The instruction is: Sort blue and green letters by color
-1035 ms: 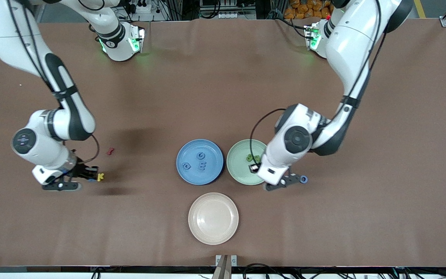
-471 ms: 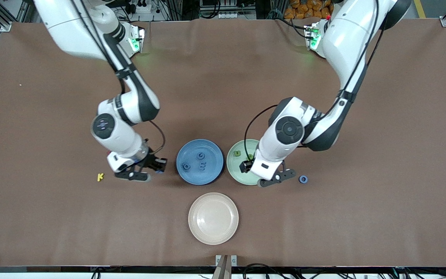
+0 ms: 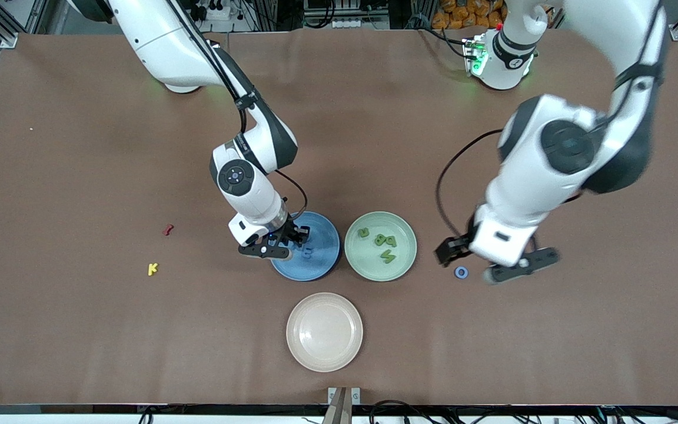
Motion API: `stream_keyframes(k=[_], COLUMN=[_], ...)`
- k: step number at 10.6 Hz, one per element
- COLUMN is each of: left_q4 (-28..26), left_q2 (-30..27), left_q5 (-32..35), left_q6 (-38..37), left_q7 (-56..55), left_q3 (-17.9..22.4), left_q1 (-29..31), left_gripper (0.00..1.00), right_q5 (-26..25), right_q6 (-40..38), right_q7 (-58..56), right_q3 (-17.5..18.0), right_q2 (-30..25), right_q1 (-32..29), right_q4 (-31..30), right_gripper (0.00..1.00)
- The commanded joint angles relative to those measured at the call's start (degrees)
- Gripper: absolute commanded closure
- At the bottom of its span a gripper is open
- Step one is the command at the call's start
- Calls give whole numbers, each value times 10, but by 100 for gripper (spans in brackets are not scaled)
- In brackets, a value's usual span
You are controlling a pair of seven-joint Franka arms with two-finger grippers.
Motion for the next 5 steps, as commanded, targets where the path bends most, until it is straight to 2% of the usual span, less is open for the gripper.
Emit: stream_keyframes(k=[1,2,4,5], left_q4=[-28,-28,-28,-28], left_q2=[-86,-104,-135,-145], left_q5=[9,3,-8,-8], left_q6=[-78,-98,-128,-139], left_q7=[46,81,173,184], left_q3=[-4,-5,-7,-7], left_q1=[45,69,99,107], left_gripper=[0,0,0,0], right_q5=[5,6,5,5], right_q6=[-73,-113,-175,-194], right_q7=[-21,-59,-145,-187], right_q3=[-35,-55,-68,-70], right_q2=[-17,-32,-63,-78], right_q1=[-19,-28,-84,-118], right_q4=[27,29,28,27], right_gripper=[0,0,0,0])
